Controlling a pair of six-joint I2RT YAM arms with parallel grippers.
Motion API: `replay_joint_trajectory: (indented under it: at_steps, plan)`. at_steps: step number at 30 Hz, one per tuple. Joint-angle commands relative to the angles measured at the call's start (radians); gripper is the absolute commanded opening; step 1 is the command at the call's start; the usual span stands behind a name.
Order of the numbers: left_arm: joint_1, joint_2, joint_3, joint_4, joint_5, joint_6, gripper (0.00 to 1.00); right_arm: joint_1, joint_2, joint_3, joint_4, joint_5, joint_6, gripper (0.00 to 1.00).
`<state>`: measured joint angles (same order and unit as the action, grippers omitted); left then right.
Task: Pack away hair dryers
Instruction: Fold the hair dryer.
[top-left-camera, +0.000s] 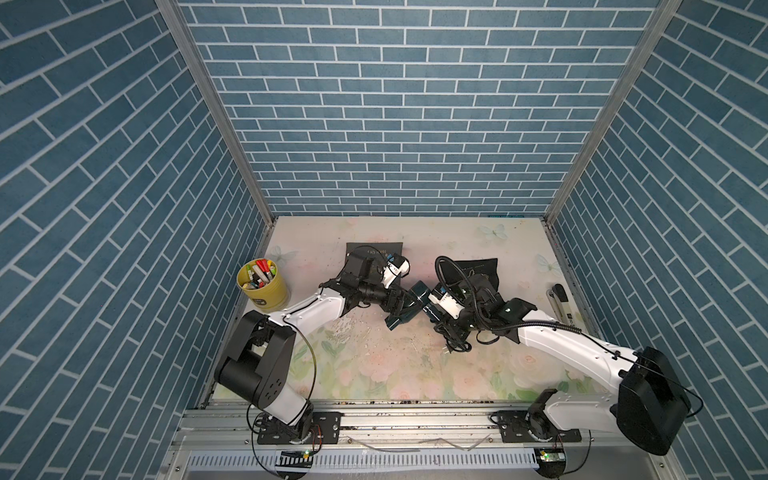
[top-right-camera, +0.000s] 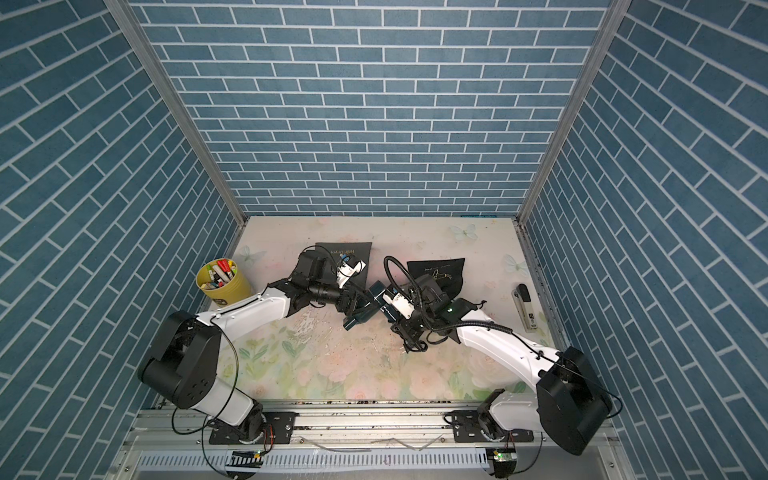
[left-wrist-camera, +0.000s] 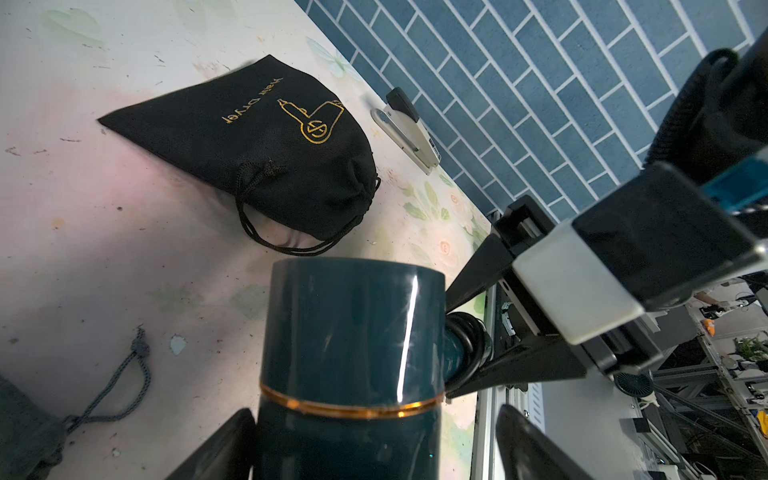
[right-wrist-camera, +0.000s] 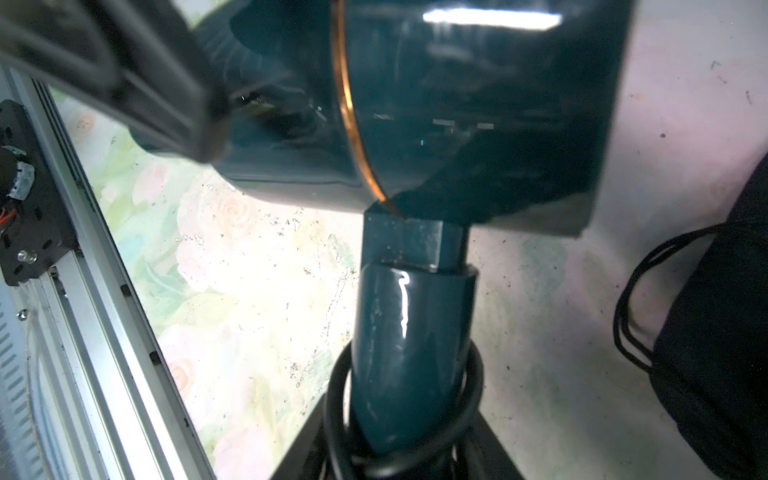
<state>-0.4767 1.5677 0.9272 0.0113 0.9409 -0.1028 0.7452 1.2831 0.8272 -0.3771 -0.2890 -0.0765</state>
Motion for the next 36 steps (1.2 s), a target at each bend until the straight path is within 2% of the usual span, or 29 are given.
replay_joint_trajectory:
  at_steps: [1, 11, 20, 24, 26, 31, 34, 36]
  plan:
    - [-0.020, 0.008, 0.027, -0.033, 0.048, 0.031, 0.91, -0.002, -0.052, 0.017, 0.071, -0.036, -0.065, 0.00]
    - [-0.024, 0.016, 0.042, -0.060, 0.037, 0.045, 0.88, -0.002, -0.095, -0.011, 0.114, -0.036, -0.057, 0.00]
    - [-0.034, 0.024, 0.053, -0.062, 0.046, 0.040, 0.72, -0.001, -0.084, -0.004, 0.120, -0.026, -0.055, 0.00]
    - [-0.051, 0.028, 0.055, -0.047, 0.044, 0.025, 0.59, -0.002, -0.076, -0.008, 0.144, -0.006, -0.033, 0.00]
    - [-0.062, 0.028, 0.057, -0.032, 0.013, 0.002, 0.45, -0.001, -0.073, -0.009, 0.161, -0.004, -0.016, 0.00]
    - [-0.077, 0.000, -0.004, 0.191, -0.069, -0.170, 0.21, -0.001, -0.065, -0.022, 0.247, -0.040, 0.066, 0.00]
    - [-0.077, -0.019, -0.053, 0.345, -0.105, -0.279, 0.13, 0.000, -0.069, -0.042, 0.326, -0.067, 0.127, 0.00]
    - [-0.078, -0.033, -0.081, 0.412, -0.174, -0.343, 0.08, 0.000, -0.075, -0.060, 0.383, -0.080, 0.169, 0.00]
